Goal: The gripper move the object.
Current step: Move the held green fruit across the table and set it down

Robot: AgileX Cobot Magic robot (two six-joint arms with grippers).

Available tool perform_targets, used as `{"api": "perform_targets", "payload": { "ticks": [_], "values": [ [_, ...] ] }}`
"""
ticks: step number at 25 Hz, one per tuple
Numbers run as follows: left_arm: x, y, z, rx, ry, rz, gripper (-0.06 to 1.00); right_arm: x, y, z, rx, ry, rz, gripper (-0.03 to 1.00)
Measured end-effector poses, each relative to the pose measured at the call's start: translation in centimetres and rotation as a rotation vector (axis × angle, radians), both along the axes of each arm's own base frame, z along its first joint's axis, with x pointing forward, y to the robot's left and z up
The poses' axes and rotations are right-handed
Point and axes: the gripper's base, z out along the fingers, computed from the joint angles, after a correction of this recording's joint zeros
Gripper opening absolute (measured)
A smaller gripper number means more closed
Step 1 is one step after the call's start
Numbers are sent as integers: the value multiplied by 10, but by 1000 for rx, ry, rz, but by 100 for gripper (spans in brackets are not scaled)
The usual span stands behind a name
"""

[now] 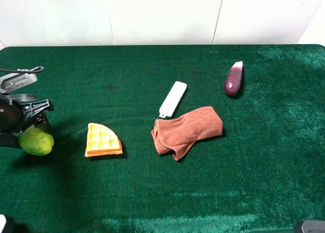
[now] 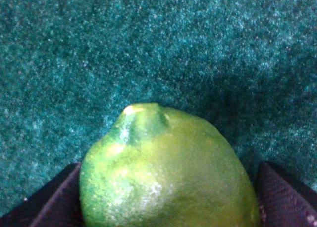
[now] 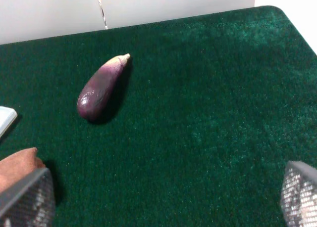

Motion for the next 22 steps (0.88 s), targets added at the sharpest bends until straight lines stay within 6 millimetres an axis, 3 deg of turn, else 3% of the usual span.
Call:
{"api": "perform_targets", "payload": {
  "ticks": [13,22],
  "values": [
    [19,-2,25,-20,4,-40,69,0,0,0,0,0,0,70],
    [1,-3,66,-29,-59,-65,69,0,0,0,1,1,0,70]
  ]
}}
